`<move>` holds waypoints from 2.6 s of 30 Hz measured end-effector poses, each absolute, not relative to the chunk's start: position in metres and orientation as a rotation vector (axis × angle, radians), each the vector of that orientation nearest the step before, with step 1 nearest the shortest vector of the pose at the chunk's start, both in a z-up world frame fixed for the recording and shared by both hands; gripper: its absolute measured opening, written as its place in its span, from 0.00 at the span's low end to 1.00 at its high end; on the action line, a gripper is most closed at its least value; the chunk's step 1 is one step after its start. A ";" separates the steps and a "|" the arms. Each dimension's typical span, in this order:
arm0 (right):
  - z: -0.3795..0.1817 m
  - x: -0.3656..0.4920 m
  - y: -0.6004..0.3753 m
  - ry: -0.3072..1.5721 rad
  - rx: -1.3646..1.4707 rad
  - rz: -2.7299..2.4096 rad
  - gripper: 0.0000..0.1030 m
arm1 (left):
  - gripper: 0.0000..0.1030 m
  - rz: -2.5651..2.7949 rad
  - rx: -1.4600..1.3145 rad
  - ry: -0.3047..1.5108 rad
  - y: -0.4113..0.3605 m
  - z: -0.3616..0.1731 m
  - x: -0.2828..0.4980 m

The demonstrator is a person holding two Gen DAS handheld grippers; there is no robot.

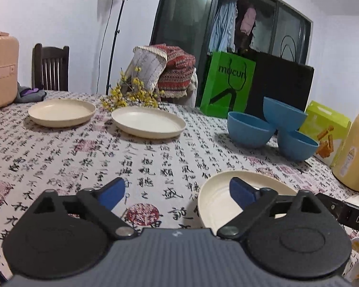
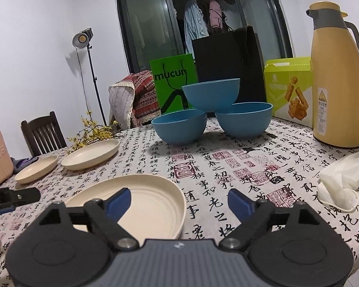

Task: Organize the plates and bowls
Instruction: 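Lower the cream plates onto the tablecloth and open both grippers, then move both open grippers toward the cream plates beside the yellow flowers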

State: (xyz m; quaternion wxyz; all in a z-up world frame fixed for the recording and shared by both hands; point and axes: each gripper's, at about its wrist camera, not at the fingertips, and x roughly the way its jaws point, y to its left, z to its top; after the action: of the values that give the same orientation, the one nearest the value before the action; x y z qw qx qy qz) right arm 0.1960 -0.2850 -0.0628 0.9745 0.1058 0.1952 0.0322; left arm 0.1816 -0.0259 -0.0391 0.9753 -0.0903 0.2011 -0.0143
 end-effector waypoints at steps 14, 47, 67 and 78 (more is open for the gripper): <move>-0.049 0.193 -0.270 0.364 0.212 0.085 0.90 | 0.97 0.016 -0.191 0.356 0.004 -0.021 0.171; 0.003 0.215 -0.167 0.320 0.179 0.195 0.90 | 0.97 0.134 -0.229 0.292 0.109 0.017 0.150; 0.007 0.238 -0.098 0.334 0.153 0.276 0.90 | 0.97 0.214 -0.244 0.293 0.169 0.017 0.156; 0.005 0.255 -0.049 0.351 0.126 0.314 0.90 | 0.97 0.232 -0.256 0.304 0.202 0.012 0.172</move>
State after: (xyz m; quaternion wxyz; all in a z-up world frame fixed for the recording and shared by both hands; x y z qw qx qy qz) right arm 0.2552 -0.0492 0.0048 0.9705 0.0624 0.1735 0.1554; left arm 0.1717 0.2024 0.0122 0.9736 -0.1269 0.1506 0.1151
